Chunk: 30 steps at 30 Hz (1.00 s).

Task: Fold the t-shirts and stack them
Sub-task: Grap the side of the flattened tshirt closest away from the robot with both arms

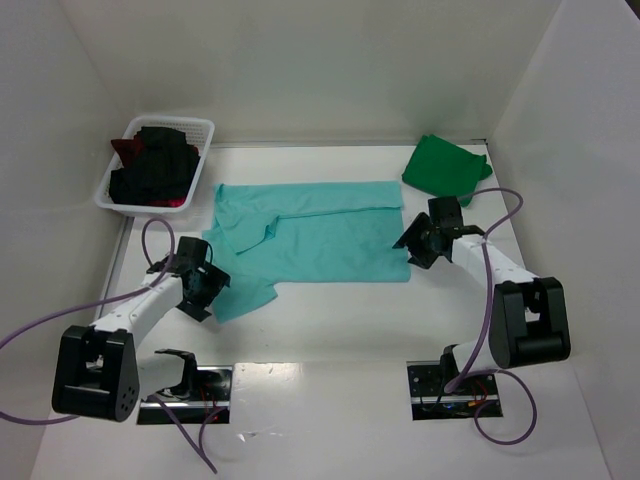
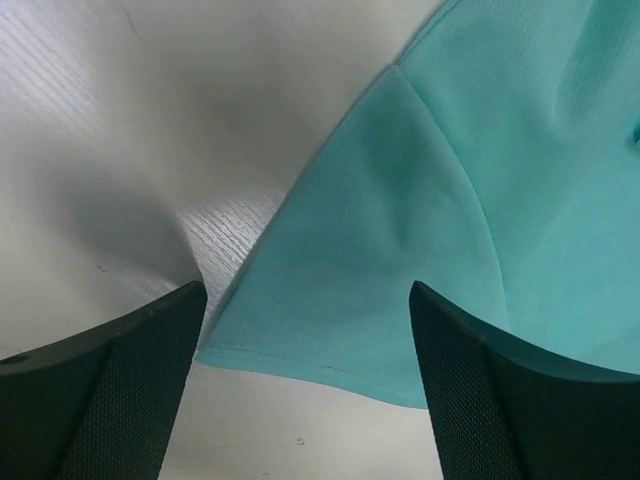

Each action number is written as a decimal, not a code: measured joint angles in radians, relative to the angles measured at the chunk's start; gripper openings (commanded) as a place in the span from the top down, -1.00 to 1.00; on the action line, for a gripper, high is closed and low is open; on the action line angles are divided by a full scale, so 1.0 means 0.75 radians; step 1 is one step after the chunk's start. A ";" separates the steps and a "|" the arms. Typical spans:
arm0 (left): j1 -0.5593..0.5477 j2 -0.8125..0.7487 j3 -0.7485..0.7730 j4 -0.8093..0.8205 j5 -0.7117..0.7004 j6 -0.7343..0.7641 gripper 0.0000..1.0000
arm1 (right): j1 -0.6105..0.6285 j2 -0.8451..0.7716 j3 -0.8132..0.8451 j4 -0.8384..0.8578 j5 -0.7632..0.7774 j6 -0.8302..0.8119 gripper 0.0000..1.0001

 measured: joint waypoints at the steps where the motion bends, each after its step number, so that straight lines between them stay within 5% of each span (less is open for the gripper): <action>1: 0.000 0.002 0.000 -0.001 -0.005 -0.002 -0.74 | 0.000 -0.003 -0.009 -0.005 0.000 0.006 -0.25; 4: 0.000 0.014 0.003 -0.002 -0.010 0.000 -0.59 | 0.000 -0.015 -0.030 -0.010 0.000 0.015 -0.25; 8: 0.000 0.044 0.014 -0.006 -0.021 0.001 -0.07 | 0.000 -0.046 -0.049 -0.011 0.001 0.039 -0.25; 15: 0.000 0.106 0.039 0.007 -0.025 0.025 0.38 | 0.000 -0.104 -0.100 -0.014 0.002 0.093 -0.25; 21: 0.000 0.176 0.084 0.007 -0.017 0.053 1.00 | 0.000 -0.139 -0.142 -0.021 0.008 0.133 -0.28; 30: 0.000 0.184 0.095 -0.002 -0.001 0.079 1.00 | 0.000 -0.162 -0.158 -0.031 0.038 0.151 -0.35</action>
